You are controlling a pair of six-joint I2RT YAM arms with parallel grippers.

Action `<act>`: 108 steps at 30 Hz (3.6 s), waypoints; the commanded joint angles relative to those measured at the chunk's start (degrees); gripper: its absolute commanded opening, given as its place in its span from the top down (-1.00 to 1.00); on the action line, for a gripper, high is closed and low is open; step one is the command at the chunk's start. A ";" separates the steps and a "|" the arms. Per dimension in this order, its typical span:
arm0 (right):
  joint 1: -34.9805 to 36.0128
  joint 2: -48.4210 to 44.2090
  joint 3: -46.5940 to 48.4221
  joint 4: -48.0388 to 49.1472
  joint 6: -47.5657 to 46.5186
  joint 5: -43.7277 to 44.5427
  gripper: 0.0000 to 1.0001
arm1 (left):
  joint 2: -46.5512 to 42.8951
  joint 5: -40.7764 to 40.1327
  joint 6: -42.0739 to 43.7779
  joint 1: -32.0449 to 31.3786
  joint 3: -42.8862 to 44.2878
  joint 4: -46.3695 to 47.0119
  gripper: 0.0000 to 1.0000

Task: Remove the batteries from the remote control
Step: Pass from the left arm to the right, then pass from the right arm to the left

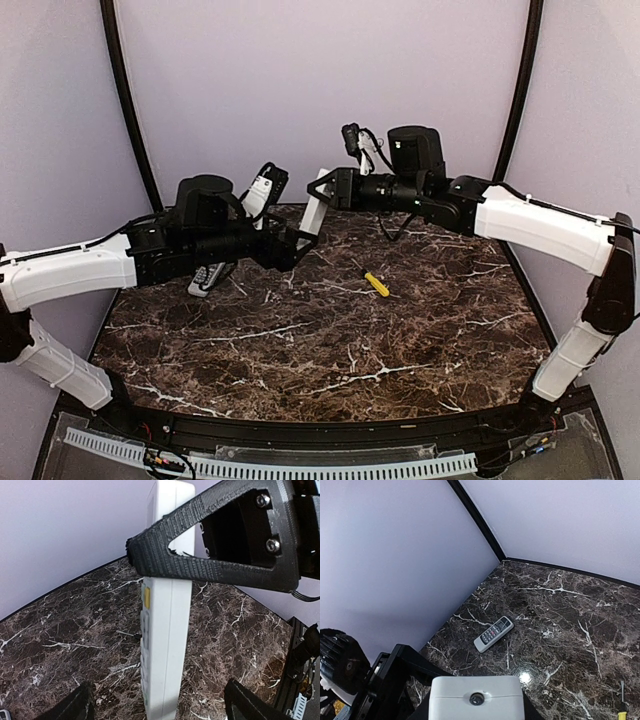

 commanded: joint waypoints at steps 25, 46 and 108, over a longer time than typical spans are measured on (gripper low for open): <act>0.90 -0.27 0.50 -0.31 0.50 5.11 1.00 | 9.14 -7.36 -2.00 -1.04 6.55 -3.11 0.10; 0.90 -0.92 -0.62 -0.21 0.76 4.82 1.00 | 10.47 -4.35 -0.55 -0.97 8.50 -2.00 0.52; -7.58 0.12 3.60 -17.40 -17.98 -47.19 0.18 | 6.55 57.59 8.33 11.73 8.86 -24.72 1.00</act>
